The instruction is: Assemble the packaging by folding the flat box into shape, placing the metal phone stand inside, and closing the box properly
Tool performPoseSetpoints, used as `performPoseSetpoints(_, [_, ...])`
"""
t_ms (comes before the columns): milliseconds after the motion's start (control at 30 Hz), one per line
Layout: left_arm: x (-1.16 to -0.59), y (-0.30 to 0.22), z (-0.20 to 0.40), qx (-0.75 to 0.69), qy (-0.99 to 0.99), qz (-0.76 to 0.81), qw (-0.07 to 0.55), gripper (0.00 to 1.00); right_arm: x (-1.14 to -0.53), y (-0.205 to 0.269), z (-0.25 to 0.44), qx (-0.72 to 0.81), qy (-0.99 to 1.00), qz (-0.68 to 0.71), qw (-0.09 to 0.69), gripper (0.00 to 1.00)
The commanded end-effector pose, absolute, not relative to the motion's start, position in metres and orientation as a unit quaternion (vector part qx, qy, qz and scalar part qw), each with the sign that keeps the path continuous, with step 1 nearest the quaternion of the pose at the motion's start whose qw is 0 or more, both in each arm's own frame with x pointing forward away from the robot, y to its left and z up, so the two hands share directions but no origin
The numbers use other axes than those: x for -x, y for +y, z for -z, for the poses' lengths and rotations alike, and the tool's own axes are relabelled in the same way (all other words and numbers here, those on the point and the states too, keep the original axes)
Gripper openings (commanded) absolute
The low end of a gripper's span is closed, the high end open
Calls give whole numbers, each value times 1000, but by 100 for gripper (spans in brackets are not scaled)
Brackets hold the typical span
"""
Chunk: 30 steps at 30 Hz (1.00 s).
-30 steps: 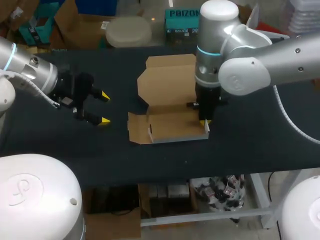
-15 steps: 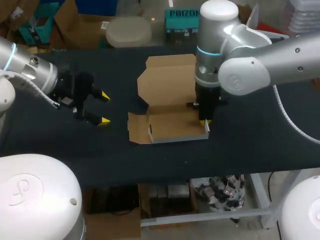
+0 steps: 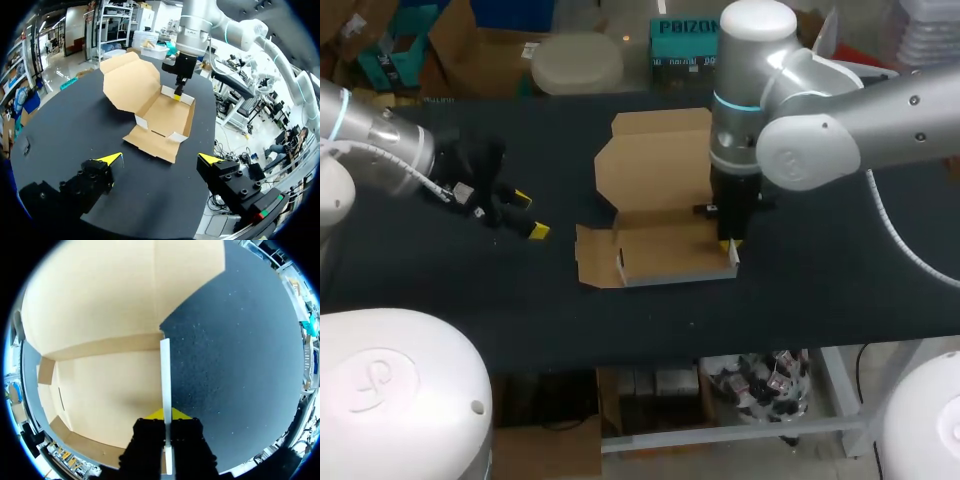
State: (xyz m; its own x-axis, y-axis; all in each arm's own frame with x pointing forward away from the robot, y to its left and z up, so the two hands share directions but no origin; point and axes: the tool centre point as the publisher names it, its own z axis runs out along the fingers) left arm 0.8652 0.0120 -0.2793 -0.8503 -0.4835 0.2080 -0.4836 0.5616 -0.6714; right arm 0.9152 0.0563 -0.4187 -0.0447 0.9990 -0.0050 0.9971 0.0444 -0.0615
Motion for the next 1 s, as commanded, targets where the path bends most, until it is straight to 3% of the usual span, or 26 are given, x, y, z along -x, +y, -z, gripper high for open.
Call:
performPoseSetpoints(33, [-854, 10, 290, -576, -764, -283, -66, 100, -916, 57, 418, 691, -722, -26, 20, 0])
performPoseSetpoints(400, [-854, 10, 290, -576, -764, -283, -66, 100, -916, 57, 418, 691, -722, -26, 20, 0])
performPoseSetpoints(667, [-879, 20, 301, -701, -642, -297, 88, 100, -916, 57, 418, 691, -722, -26, 20, 0])
performPoseSetpoints(1000, [-900, 8, 329, -714, -639, -256, 131, 100, -916, 57, 418, 691, -722, -26, 20, 0])
